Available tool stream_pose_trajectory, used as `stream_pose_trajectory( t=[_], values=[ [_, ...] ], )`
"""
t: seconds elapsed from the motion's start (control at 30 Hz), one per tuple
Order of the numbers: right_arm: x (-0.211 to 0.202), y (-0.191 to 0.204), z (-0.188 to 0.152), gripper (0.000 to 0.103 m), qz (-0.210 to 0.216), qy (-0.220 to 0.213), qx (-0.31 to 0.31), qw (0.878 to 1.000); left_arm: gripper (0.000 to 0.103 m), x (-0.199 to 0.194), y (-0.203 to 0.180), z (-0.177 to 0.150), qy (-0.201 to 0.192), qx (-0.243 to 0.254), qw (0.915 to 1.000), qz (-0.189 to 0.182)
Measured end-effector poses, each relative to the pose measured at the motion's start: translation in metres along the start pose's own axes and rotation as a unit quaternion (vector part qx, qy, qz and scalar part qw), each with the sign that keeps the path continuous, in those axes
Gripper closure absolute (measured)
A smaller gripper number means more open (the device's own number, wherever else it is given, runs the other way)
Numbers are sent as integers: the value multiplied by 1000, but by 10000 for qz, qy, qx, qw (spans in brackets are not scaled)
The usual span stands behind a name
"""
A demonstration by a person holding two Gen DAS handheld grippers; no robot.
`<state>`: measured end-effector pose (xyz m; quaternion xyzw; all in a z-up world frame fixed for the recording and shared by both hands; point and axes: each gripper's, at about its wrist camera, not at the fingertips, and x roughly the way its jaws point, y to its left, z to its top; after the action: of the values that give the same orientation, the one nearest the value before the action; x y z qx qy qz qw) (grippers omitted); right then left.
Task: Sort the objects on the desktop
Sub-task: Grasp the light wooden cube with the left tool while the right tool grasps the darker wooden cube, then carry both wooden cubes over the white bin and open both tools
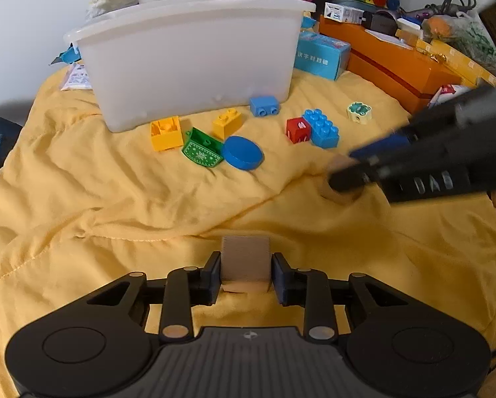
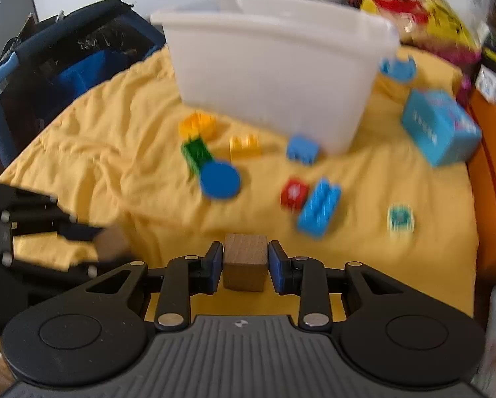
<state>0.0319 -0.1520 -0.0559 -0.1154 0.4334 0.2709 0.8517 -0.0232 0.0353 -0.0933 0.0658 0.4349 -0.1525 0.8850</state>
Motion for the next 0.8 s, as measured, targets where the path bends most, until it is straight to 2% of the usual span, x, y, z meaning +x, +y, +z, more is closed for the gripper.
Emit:
stream_pose_trajectory(
  t=[0.17, 0.33, 0.4, 0.5, 0.63, 0.8],
  values=[
    [7, -4, -11, 64, 73, 125, 257, 9996, 69, 0, -1, -3, 41, -66, 10000, -61],
    [12, -2, -12, 64, -10, 67, 284, 9996, 70, 1, 0, -2, 83, -105, 9999, -102],
    [16, -2, -13, 69, -37, 112, 299, 9995, 70, 1, 1, -2, 88, -102, 9998, -122],
    [14, 0, -13, 70, -78, 170, 217, 9996, 70, -4, 3, 3, 48, -107, 9996, -248],
    [6, -4, -3, 70, -149, 150, 233, 9995, 70, -25, 4, 24, -374, 106, 9991, -150],
    [-12, -11, 23, 70, -217, -124, 226, 9994, 70, -53, 22, 68, -925, -11, 9956, -128]
  ],
)
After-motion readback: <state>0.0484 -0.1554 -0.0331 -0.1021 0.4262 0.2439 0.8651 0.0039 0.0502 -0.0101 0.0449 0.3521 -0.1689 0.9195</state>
